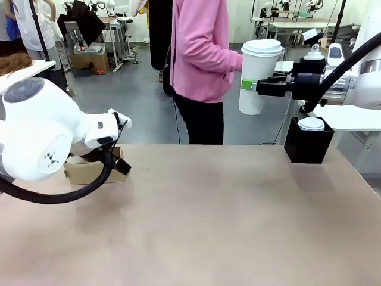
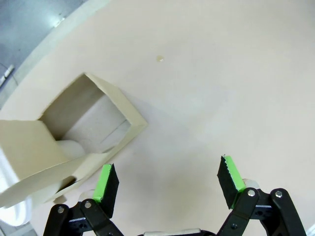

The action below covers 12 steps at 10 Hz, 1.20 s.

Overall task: Pour a drink into a cup and package it in a carrier.
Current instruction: Position the Cup Carrier in the center of the table.

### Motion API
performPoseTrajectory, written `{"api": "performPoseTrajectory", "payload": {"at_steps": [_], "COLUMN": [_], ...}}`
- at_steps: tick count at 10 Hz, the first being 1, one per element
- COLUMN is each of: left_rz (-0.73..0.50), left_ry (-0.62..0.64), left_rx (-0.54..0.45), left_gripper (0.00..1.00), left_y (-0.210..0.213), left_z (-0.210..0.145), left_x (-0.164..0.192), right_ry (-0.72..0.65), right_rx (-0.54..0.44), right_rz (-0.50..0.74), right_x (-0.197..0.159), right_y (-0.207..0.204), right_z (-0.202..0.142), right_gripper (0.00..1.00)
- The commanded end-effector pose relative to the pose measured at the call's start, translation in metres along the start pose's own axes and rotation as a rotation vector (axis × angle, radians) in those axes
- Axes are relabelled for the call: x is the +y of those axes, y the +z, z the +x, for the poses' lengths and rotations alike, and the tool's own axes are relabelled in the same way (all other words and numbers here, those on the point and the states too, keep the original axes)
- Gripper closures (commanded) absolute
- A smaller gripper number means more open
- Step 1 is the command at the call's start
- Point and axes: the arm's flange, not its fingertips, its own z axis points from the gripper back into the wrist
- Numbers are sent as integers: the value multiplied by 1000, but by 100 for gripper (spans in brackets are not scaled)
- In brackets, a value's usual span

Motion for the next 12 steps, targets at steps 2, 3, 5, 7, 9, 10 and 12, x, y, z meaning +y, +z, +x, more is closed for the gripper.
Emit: {"api": "performPoseTrajectory", "payload": {"at_steps": [2, 3, 5, 7, 9, 10, 12], "left_rz": [48, 68, 102, 127, 149, 158, 183], "left_ry": [127, 176, 316, 436, 527, 566, 624], "left_rx": [32, 49, 71, 125, 164, 181, 219], "left_gripper": [0, 0, 0, 0, 0, 0, 0], "left_y": [78, 101, 127, 124, 111, 100, 78], "left_z": [39, 52, 79, 95, 100, 99, 96], "left_x": [-3, 1, 22, 55, 82, 97, 117], "right_ry": [6, 6, 6, 6, 6, 6, 6], "right_rx": [-7, -7, -7, -7, -7, -7, -7], "right_rz": [3, 3, 3, 3, 3, 3, 3], "right_x": [3, 3, 3, 3, 3, 3, 3], "right_y": [0, 0, 0, 0, 0, 0, 0], "right_z": [5, 5, 5, 5, 5, 5, 5], "right_gripper": [19, 19, 19, 19, 19, 19, 19]}}
